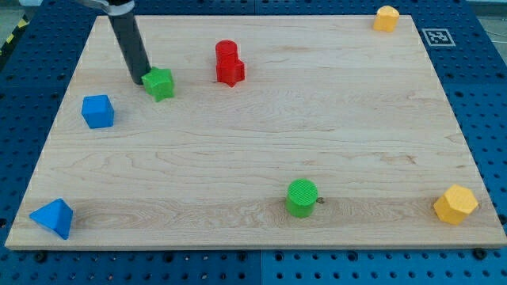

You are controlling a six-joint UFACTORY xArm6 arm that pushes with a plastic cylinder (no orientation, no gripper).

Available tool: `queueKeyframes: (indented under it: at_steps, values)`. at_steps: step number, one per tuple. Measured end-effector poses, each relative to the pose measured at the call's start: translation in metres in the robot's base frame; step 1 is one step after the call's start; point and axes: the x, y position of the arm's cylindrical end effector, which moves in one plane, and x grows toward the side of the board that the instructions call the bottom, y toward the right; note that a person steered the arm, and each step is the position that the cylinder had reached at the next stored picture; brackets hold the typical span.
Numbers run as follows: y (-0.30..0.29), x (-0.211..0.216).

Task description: Slide the green to the bottom center of the board

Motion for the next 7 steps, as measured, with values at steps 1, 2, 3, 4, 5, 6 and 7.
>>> queueKeyframes:
  at_steps: [1,2,3,4,5,6,7]
  values:
    - [0.036,0.008]
    - [0.070,0.015]
    - [0.096,0.025]
    - [0.108,0.035]
    - [0.109,0.048]
    - [0.109,0.066]
    - [0.109,0.092]
